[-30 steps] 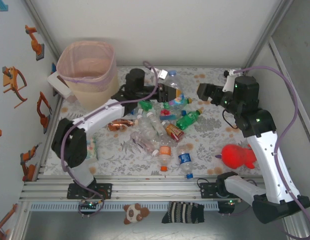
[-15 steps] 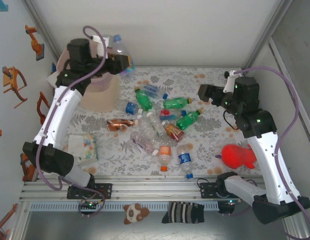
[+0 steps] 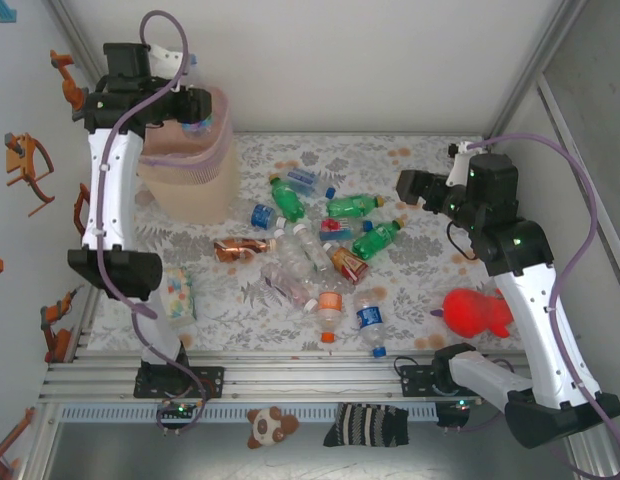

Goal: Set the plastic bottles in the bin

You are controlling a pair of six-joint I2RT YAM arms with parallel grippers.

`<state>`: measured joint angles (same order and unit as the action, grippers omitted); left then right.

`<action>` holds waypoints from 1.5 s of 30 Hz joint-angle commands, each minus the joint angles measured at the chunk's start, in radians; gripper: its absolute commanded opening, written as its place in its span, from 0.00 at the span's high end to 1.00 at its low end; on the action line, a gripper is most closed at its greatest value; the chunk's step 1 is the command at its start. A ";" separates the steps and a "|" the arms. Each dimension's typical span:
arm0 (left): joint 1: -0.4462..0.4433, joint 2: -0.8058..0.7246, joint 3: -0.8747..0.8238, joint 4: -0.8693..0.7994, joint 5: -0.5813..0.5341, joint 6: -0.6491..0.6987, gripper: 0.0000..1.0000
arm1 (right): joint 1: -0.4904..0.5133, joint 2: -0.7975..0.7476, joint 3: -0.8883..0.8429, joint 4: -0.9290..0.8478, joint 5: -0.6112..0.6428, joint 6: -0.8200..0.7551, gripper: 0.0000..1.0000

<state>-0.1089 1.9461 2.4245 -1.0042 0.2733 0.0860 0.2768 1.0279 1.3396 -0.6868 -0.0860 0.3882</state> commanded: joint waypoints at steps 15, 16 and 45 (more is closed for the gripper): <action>0.040 0.227 0.005 -0.210 0.055 0.109 0.45 | 0.006 -0.010 -0.002 -0.013 0.022 -0.026 0.06; 0.041 0.238 0.002 -0.212 0.058 0.108 0.45 | 0.007 -0.009 -0.005 -0.009 0.020 -0.026 0.06; 0.052 0.151 0.030 -0.120 0.090 0.013 0.25 | 0.006 0.047 -0.024 -0.116 -0.041 -0.050 0.15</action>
<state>-0.0639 2.1807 2.4248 -1.1393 0.3275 0.1238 0.2768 1.0569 1.3209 -0.7578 -0.1036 0.3584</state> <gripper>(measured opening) 0.745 0.857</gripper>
